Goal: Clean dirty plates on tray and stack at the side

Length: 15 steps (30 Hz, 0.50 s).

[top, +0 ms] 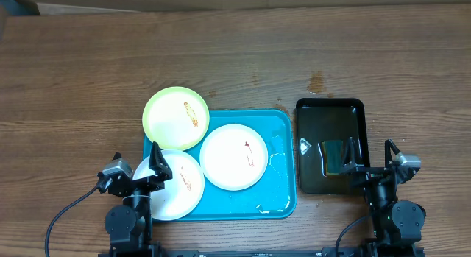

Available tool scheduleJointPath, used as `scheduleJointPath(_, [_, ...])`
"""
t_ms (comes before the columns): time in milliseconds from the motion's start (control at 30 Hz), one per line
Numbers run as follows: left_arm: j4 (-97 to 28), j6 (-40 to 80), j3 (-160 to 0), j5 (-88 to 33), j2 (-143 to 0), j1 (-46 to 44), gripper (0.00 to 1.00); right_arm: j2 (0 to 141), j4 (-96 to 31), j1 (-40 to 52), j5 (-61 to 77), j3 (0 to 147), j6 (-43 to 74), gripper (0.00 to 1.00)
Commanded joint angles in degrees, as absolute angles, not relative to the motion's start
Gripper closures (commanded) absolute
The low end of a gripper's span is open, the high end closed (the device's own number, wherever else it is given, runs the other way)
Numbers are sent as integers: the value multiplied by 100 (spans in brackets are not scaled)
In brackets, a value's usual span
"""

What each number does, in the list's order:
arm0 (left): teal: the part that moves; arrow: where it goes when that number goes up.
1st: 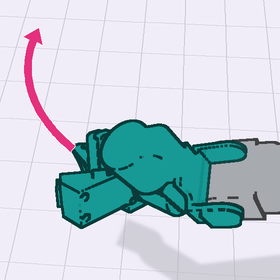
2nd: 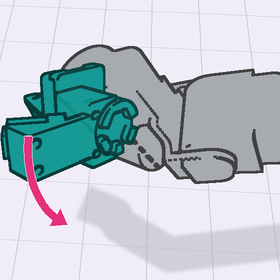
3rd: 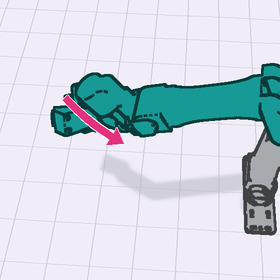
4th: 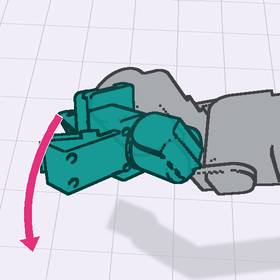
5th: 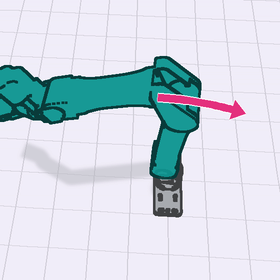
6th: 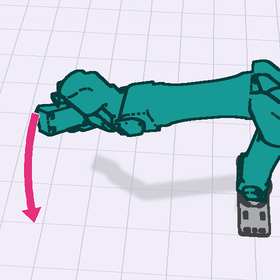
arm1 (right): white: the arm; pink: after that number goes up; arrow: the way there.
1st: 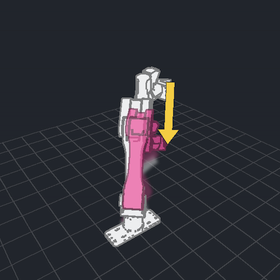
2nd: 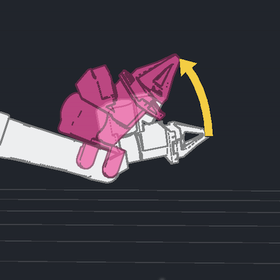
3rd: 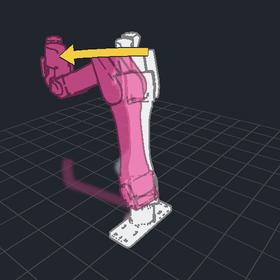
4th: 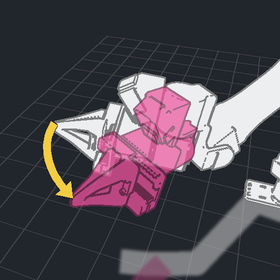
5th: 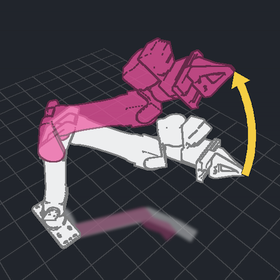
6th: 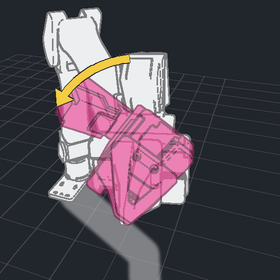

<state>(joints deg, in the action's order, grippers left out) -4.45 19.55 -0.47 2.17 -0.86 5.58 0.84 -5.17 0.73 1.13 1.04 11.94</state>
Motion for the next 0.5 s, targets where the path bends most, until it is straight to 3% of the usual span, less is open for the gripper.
scheduleJointPath(0, [-429,1929,-27,191,-25,521,0,16,-482,34,119,45,1151,0])
scheduleJointPath(467, [-405,1929,-27,360,-25,521,0,16,-429,34,226,45,1280,0])
